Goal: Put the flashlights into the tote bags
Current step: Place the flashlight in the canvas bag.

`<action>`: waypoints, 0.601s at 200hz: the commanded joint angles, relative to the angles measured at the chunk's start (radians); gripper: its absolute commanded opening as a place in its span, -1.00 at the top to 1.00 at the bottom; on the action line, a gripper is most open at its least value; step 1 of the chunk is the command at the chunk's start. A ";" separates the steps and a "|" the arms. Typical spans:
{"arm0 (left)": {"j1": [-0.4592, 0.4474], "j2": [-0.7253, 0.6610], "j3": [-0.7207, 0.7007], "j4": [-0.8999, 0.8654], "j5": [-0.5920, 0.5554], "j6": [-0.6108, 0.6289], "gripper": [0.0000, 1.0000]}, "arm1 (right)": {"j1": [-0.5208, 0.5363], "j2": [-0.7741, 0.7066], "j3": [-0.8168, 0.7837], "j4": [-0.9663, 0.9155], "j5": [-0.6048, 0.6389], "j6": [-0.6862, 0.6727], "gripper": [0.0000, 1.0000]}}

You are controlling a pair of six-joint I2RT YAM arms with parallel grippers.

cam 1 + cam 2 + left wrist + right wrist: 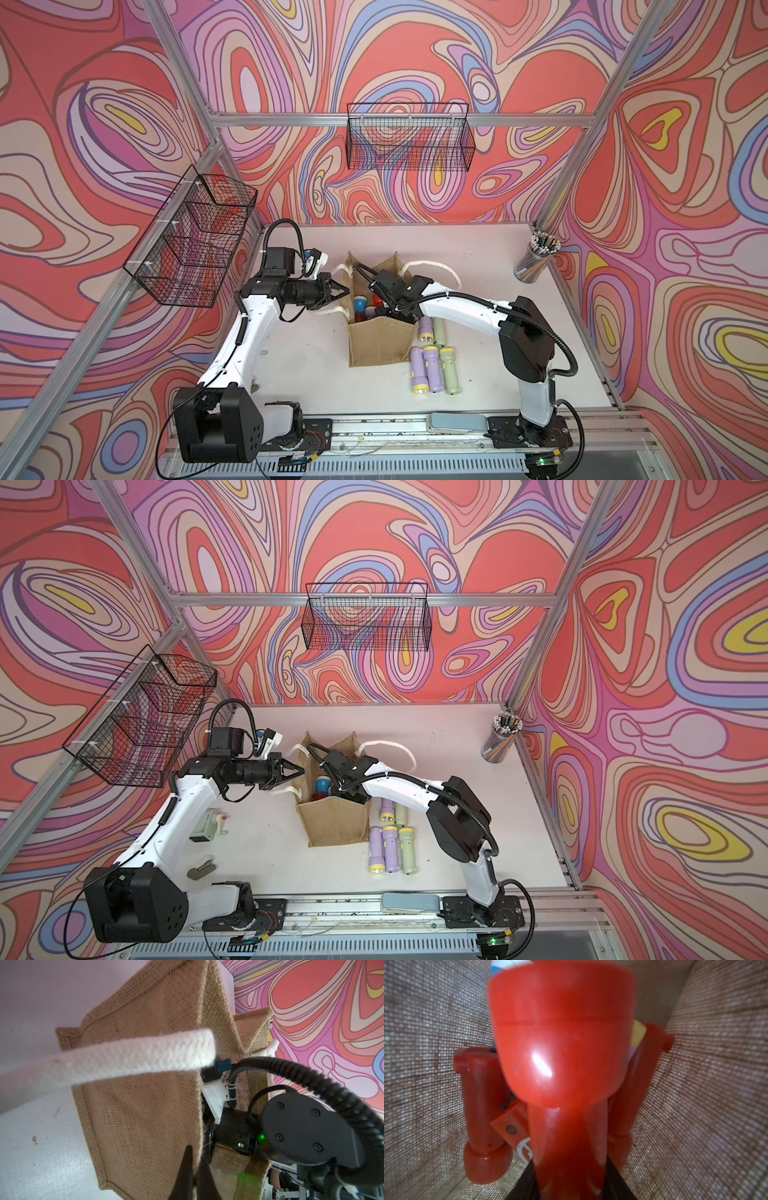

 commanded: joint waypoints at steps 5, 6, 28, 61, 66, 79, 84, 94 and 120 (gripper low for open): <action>-0.001 -0.013 -0.004 0.006 0.008 0.009 0.95 | 0.002 0.021 0.018 -0.043 0.050 0.007 0.36; -0.001 -0.012 -0.004 0.006 0.007 0.009 0.95 | 0.002 0.019 0.019 -0.043 0.050 0.006 0.35; -0.001 -0.013 -0.004 0.006 0.005 0.009 0.95 | 0.003 -0.003 0.043 -0.052 0.051 -0.008 0.06; -0.001 -0.012 -0.006 0.007 0.006 0.009 0.95 | 0.002 -0.057 0.072 -0.045 0.033 -0.034 -0.11; 0.001 -0.013 -0.005 0.008 0.006 0.007 0.95 | 0.002 -0.067 0.073 -0.041 0.030 -0.035 -0.13; -0.001 -0.013 -0.005 0.007 0.004 0.009 0.95 | 0.003 -0.094 0.076 -0.033 0.028 -0.040 -0.16; -0.001 -0.013 -0.005 0.007 0.003 0.009 0.95 | 0.002 -0.103 0.079 -0.031 0.027 -0.043 -0.16; 0.000 -0.014 -0.006 0.007 0.002 0.008 0.95 | 0.002 -0.130 0.083 -0.029 0.039 -0.046 -0.17; 0.001 -0.014 -0.006 0.006 0.002 0.009 0.95 | 0.001 -0.212 0.084 -0.014 0.097 -0.059 -0.17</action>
